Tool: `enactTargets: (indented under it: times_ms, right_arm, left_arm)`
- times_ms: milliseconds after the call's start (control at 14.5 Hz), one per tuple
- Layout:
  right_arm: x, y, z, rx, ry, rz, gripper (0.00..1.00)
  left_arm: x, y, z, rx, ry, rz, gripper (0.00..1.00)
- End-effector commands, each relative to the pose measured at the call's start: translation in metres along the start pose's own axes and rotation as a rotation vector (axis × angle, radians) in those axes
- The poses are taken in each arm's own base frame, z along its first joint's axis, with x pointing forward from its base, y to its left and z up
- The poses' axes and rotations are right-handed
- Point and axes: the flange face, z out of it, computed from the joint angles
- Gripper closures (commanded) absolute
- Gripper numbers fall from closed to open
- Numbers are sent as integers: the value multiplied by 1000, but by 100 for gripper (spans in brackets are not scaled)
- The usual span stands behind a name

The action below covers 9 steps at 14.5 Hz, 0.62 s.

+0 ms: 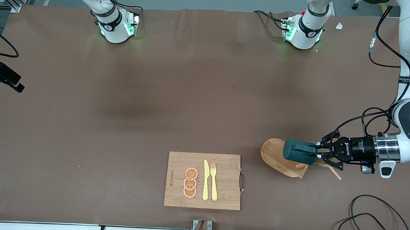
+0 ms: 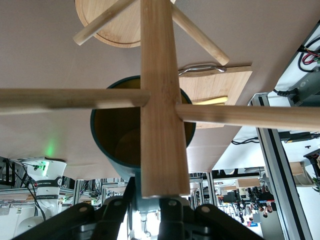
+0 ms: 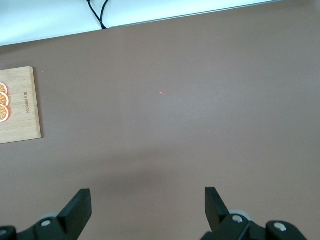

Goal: Pass cup and hang on rack
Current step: 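Slide the mug handle onto a rack peg with the left gripper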

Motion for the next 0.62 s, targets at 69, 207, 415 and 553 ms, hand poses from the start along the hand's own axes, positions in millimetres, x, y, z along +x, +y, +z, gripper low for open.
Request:
enactTargets:
  times_ms: [69,207,415,553]
  right_arm:
    - [-5,0,-7,-11,8,2,0]
    - [-5,0,-7,-11,8,2,0]
    - [-5,0,-7,-11,8,2,0]
    - [-5,1,-8,-11,11,3,0]
  left_arm:
    - [0,1,-9,-14,-33,8,98]
    - [1,1,-9,-14,-31,8,97]
    - [2,1,-11,-18,-30,6,95]
    - [4,1,-15,-22,-32,3,94]
